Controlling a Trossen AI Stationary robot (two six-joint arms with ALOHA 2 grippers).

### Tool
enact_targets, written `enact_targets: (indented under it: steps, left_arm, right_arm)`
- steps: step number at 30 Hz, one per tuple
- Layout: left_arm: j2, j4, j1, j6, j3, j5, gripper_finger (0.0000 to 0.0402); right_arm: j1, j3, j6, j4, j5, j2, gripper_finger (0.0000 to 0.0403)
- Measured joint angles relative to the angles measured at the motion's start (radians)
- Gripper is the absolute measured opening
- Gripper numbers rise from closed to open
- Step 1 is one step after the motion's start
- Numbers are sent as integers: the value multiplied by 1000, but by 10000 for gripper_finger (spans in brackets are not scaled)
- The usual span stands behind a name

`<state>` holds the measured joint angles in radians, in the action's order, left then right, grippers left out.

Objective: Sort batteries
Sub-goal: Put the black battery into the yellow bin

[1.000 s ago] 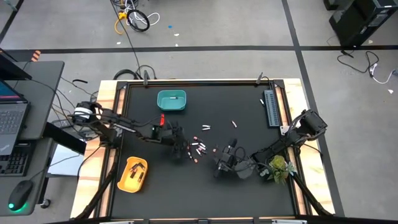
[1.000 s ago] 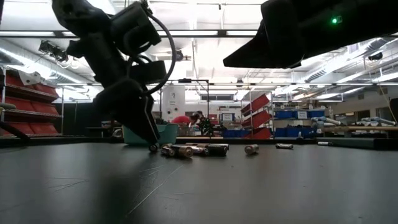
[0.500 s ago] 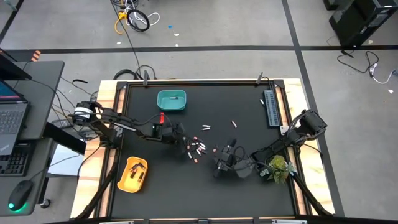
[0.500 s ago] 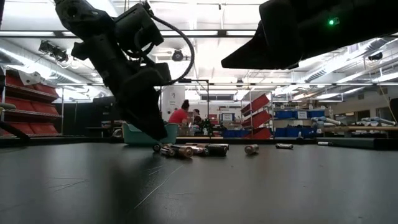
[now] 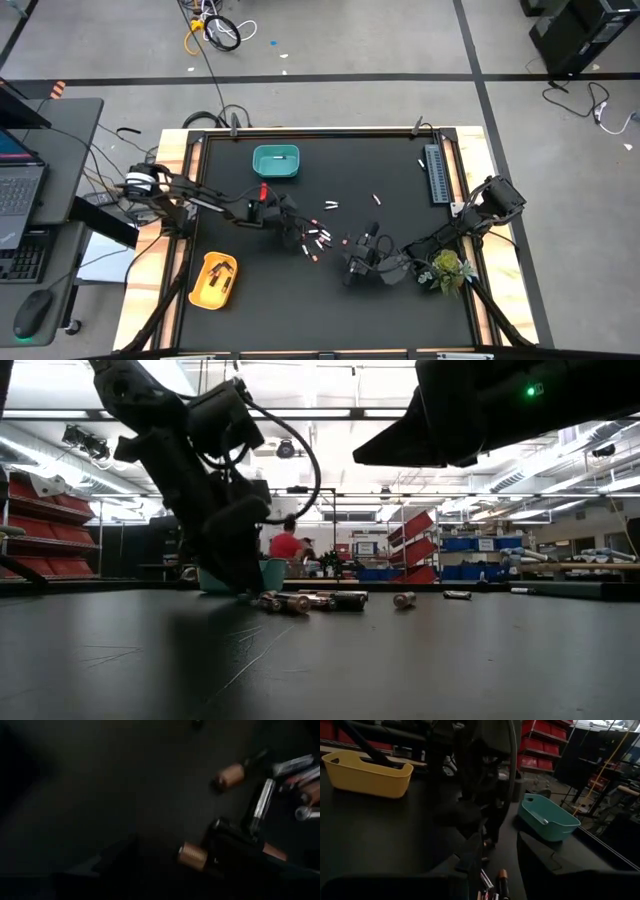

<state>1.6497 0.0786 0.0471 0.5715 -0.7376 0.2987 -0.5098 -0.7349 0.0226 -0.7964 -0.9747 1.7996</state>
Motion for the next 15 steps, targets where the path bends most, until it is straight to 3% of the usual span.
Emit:
enact_targets:
  steps: [8, 15]
  left_arm:
    - [37, 12, 1, 12, -5, -5, 273]
    - [-56, 131, 4, 11, -5, -42, 269]
  right_arm:
    - [0, 0, 7, -3, 1, 0, 110]
    - [-1, 0, 7, -3, 1, 0, 110]
